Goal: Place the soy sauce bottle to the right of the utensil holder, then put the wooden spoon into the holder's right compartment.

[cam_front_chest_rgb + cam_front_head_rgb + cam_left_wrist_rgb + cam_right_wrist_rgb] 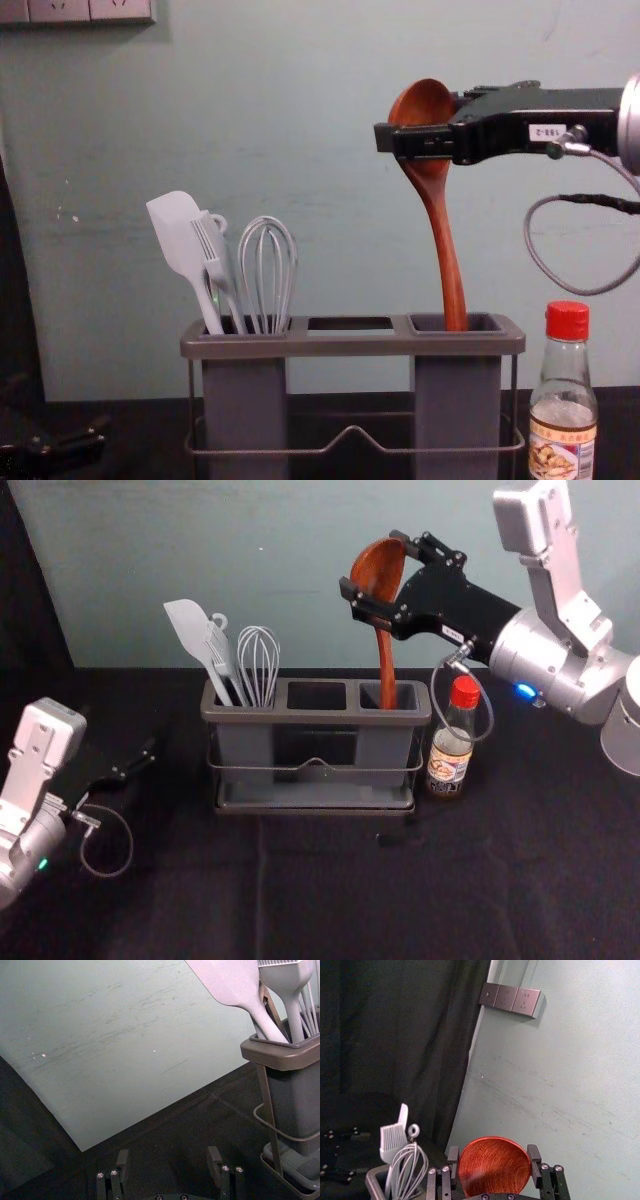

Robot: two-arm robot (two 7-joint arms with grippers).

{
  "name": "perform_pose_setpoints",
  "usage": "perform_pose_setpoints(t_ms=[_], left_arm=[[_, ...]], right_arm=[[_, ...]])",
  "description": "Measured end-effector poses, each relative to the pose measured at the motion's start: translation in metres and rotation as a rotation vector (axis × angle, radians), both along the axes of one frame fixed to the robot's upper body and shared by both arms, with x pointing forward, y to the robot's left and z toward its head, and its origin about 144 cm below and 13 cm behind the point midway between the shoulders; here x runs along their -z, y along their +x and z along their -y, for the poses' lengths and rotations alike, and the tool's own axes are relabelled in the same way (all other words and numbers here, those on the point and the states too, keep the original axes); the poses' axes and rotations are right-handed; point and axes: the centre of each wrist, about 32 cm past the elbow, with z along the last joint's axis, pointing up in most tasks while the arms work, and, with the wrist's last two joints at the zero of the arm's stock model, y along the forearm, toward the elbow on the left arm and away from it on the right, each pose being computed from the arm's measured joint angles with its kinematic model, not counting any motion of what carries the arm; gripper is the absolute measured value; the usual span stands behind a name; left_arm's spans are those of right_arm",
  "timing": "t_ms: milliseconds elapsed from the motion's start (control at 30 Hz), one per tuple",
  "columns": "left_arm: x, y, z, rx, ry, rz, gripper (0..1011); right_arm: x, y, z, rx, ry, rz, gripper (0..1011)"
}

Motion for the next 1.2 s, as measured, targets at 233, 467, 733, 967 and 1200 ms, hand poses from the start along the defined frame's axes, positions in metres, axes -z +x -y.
perform_pose_setpoints(t_ms=[233, 467, 733, 967, 1200], left_arm=[[0.0, 0.0, 0.0, 0.0, 0.0, 0.0, 1011], [0.0, 0.0, 0.0, 0.0, 0.0, 0.0, 1011], [0.0, 0.0, 0.0, 0.0, 0.0, 0.0, 1011], [0.0, 0.0, 0.0, 0.0, 0.0, 0.0, 1011], [0.0, 0.0, 0.0, 0.0, 0.0, 0.0, 1011]], right_arm=[[0.008, -0.005, 0.007, -0.004, -0.003, -0.014, 835], [0.018, -0.007, 0.01, -0.004, -0.011, -0.04, 835], [0.034, -0.007, 0.008, 0.008, -0.028, -0.078, 835], [0.047, -0.01, 0.009, 0.02, -0.034, -0.102, 835], [0.052, -0.01, 0.009, 0.024, -0.04, -0.114, 835]])
